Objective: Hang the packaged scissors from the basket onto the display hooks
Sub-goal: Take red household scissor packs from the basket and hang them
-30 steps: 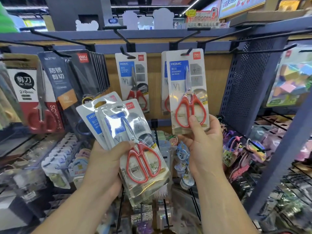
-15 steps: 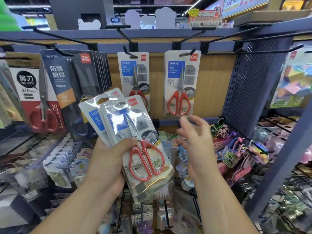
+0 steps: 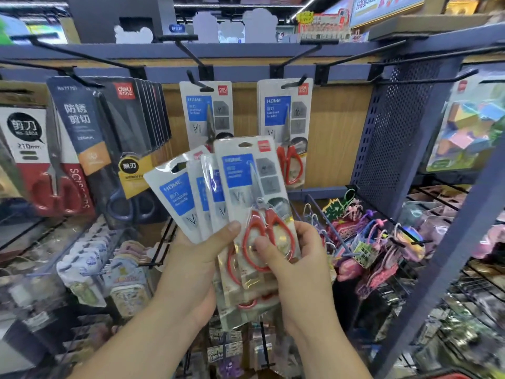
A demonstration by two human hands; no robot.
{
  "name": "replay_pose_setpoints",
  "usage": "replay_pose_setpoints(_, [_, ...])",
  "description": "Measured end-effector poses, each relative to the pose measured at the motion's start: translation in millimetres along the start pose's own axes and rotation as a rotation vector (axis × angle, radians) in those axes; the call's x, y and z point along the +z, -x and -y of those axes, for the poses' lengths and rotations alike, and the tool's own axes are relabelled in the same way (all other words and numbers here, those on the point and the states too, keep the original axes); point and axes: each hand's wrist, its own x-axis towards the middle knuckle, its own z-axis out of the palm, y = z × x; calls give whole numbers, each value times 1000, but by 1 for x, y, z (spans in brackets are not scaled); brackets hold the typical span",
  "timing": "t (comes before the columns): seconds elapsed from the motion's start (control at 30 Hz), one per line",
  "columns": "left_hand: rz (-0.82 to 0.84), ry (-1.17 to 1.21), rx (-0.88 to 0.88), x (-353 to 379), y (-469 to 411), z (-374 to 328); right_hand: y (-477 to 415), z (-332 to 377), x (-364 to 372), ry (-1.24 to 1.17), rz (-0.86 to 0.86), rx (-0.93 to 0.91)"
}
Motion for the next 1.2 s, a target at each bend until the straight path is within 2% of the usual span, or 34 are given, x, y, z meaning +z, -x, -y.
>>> replay_pose_setpoints(0.2, [27, 6, -65, -2, 1, 5, -3, 2, -2, -141, -3, 2])
replay_pose_setpoints(0.37, [-17, -67, 6, -3, 0, 6, -4, -5, -5, -193, -18, 10])
replay_pose_setpoints(0.6, [-114, -119, 41, -14, -10, 1, -13, 4, -20, -252, -117, -96])
replay_pose_setpoints(0.9, [-162, -74, 38, -17, -11, -9, -29, 44, -28, -108, 28, -256])
replay_pose_setpoints(1.2, [-153, -64, 54, -15, -7, -13, -40, 48, -24, -40, 40, -253])
